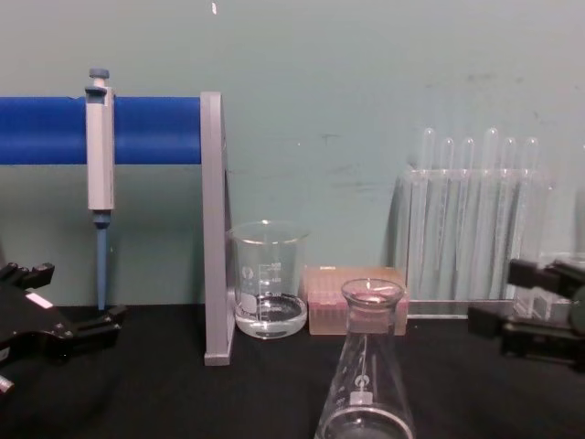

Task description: Grasp the erlenmeyer flask with one hand, shake it three times, then place it back.

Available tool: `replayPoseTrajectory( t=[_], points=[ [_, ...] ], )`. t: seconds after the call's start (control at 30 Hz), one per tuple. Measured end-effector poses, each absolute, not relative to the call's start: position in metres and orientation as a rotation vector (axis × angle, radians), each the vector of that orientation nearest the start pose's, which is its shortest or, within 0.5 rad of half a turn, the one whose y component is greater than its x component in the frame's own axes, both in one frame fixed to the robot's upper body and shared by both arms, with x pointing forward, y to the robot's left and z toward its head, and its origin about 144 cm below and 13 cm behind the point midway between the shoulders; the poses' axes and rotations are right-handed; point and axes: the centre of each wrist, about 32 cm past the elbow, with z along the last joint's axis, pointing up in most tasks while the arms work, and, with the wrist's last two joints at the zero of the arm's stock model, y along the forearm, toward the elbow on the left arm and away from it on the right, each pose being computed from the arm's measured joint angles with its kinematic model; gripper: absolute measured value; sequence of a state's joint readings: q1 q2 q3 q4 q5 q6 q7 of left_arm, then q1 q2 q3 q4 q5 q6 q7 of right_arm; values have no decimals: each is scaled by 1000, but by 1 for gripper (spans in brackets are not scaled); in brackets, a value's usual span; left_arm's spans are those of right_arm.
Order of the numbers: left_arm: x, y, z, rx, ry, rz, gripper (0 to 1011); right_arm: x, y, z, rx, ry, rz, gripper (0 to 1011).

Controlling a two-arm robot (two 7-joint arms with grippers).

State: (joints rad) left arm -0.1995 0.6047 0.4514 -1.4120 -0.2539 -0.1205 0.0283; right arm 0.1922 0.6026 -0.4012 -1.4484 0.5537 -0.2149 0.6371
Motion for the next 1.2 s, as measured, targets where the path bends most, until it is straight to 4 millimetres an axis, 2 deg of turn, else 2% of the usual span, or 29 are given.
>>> replayPoseTrajectory(
  t=[0.57,1.2],
  points=[
    [489,310,1140,304,-285,1248,1001,521,-287,1145,-19,-7,-519,1000],
    [489,310,1140,304,-285,1248,1001,550,-264,1140,-37,29,-455,1000]
  ],
)
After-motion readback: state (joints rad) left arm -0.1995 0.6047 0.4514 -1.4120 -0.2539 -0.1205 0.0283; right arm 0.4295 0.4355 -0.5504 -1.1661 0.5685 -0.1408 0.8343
